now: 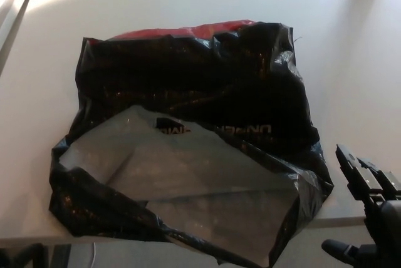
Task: A plastic bag is kept infront of the robot in the middle of the desk and the robot uses both its hands to grab it from the top and lifts it up and then releases it.
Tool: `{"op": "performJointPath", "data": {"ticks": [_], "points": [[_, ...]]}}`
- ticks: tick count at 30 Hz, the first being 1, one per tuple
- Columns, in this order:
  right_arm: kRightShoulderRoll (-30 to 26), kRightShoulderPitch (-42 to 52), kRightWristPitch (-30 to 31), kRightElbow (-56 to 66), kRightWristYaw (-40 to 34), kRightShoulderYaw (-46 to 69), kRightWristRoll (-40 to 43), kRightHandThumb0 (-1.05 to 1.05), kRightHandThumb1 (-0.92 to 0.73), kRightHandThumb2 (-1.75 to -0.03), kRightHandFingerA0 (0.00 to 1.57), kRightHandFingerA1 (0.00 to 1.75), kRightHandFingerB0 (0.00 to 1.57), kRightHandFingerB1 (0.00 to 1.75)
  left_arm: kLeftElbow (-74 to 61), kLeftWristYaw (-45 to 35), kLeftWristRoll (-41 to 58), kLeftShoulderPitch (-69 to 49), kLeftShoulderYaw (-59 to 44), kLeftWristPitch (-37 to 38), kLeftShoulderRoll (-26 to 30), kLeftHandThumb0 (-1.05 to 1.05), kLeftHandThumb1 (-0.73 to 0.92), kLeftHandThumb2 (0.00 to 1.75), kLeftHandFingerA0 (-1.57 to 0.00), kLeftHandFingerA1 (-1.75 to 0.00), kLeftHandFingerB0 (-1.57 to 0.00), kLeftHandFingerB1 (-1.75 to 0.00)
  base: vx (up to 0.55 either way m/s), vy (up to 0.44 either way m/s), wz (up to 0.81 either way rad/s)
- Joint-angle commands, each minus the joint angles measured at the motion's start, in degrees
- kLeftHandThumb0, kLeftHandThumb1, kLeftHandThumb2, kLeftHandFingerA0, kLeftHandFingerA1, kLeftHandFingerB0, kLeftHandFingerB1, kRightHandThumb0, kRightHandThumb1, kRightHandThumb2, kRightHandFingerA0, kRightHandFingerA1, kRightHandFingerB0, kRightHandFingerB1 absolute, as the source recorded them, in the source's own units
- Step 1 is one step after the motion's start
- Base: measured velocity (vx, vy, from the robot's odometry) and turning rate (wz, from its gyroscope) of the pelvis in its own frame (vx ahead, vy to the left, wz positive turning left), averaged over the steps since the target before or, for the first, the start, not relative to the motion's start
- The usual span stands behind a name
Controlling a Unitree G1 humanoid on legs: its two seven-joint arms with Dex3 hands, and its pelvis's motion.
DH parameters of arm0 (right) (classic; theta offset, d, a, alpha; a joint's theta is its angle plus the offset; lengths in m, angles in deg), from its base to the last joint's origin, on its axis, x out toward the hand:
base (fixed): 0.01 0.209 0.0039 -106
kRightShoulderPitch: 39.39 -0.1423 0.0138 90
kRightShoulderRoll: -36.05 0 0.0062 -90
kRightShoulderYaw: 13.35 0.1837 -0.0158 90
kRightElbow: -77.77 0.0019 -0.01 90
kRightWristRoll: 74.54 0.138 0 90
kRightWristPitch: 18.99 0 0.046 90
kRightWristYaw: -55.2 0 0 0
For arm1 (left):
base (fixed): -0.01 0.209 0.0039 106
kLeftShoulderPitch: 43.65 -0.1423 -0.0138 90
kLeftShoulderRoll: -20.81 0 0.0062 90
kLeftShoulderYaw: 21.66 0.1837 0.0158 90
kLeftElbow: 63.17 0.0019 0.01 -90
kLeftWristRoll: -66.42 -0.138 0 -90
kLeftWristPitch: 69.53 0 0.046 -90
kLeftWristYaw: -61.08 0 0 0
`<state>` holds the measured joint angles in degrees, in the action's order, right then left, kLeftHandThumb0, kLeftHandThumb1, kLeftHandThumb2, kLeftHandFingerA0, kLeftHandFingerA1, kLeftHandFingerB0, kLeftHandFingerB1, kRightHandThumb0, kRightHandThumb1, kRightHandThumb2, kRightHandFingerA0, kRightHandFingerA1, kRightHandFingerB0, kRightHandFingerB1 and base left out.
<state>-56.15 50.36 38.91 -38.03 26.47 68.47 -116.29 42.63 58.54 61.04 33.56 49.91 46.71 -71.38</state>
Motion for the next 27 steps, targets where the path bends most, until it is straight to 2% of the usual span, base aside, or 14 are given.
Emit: {"op": "performJointPath", "data": {"ticks": [1,3,5,7,10,11,12,13,14,19,23,25,26,27], "points": [[-0.49,-0.36,1.31,-0.04,0.34,-0.23,1.99,-0.57,-0.33,-0.63,0.0,0.23,0.0,0.0,-0.9,0.82,0.88,-0.15,-0.06,-3.67,0.65,-0.59,0.34,0.67,-0.02,-0.15,0.0,0.0,0.0,0.0,0.0],[-0.65,-0.82,1.33,-0.51,-0.28,-0.52,1.58,-0.59,-0.34,-0.67,0.12,0.52,0.0,0.0,-0.09,0.82,0.86,0.24,0.1,-3.4,0.63,-0.61,0.36,0.68,-0.04,-0.16,0.0,0.0,0.0,0.0,0.0],[-0.58,-0.83,1.73,-0.24,0.08,-0.59,1.81,-0.57,-0.41,-0.53,0.21,0.52,0.0,0.0,-0.54,0.85,0.63,0.17,0.3,-4.21,0.6,-0.61,0.35,0.68,-0.04,-0.17,0.0,0.0,0.0,0.0,0.0],[-0.29,-1.0,2.0,-0.02,0.74,-0.77,2.24,-0.56,-0.41,-0.53,0.22,0.52,0.0,0.0,-0.29,0.8,0.87,0.2,0.17,-3.88,0.68,-0.59,0.35,0.67,-0.03,-0.12,0.0,0.0,0.0,0.0,0.0],[0.07,-1.09,2.88,0.55,1.14,-1.24,2.24,-0.62,-0.36,-0.69,0.31,0.63,0.0,0.0,-0.1,1.38,0.72,0.59,-0.01,-4.62,0.62,-0.61,0.36,0.68,-0.03,-0.14,0.0,0.0,0.0,0.0,0.0],[0.08,-1.09,2.87,0.57,1.18,-1.36,2.33,-0.62,-0.36,-0.69,0.31,0.63,0.0,0.0,-0.73,1.27,0.93,0.39,-0.04,-5.42,0.5,-0.61,0.36,0.68,-0.03,-0.14,0.0,0.0,0.0,0.0,0.0],[0.07,-1.29,2.69,0.41,1.05,-1.59,2.3,-0.57,-0.41,-0.53,0.31,0.57,0.0,0.0,-0.83,0.87,1.31,0.34,-0.05,-5.5,0.57,-0.62,0.36,0.69,-0.01,-0.14,0.0,0.0,0.0,0.0,0.0],[0.05,-1.38,2.63,0.34,0.98,-1.7,2.3,-0.57,-0.41,-0.53,0.31,0.57,0.0,0.0,-0.85,0.71,1.45,0.33,-0.05,-5.49,0.62,-0.62,0.36,0.69,-0.01,-0.14,0.0,0.0,0.0,0.0,0.0],[0.1,-1.73,2.74,0.4,1.45,-2.09,2.38,-0.63,-0.38,-0.69,0.11,0.49,0.0,0.0,-1.64,0.81,1.41,0.29,0.02,-6.77,0.45,-0.65,0.38,0.71,-0.04,-0.16,0.0,0.0,0.0,0.0,0.0],[0.66,-3.09,3.25,0.29,2.45,-2.66,3.53,-0.61,-0.37,-0.66,0.12,0.47,0.0,0.0,-2.26,-0.42,2.5,0.81,0.53,-8.02,0.38,-0.63,0.37,0.69,-0.03,-0.16,0.0,0.0,0.0,0.0,0.0],[1.07,-4.75,3.91,0.29,2.73,-3.09,3.3,-0.59,-0.35,-0.66,0.06,0.32,0.0,0.0,-2.75,0.0,2.24,1.33,1.11,-8.34,0.37,-0.59,0.35,0.67,-0.05,-0.17,0.0,0.0,0.0,0.0,0.0],[1.24,-5.23,4.26,0.49,3.13,-3.18,3.44,-0.53,-0.38,-0.57,0.01,0.32,0.0,0.0,-2.71,-0.3,2.7,1.55,1.32,-8.32,0.41,-0.58,0.34,0.67,-0.04,-0.12,0.0,0.0,0.0,0.0,0.0],[1.39,-5.87,4.79,0.86,3.47,-3.27,3.29,-0.59,-0.34,-0.67,0.07,0.13,0.0,0.0,-2.07,0.49,1.79,2.38,1.72,-8.74,0.46,-0.61,0.36,0.69,-0.05,-0.15,0.0,0.0,0.0,0.0,0.0],[1.45,-6.13,4.82,0.87,3.56,-3.3,3.34,-0.55,-0.33,-0.6,0.0,0.26,0.0,0.0,-1.63,0.19,2.33,2.72,1.76,-8.46,0.37,-0.6,0.35,0.68,-0.04,-0.14,0.0,0.0,0.0,0.0,0.0]]}}
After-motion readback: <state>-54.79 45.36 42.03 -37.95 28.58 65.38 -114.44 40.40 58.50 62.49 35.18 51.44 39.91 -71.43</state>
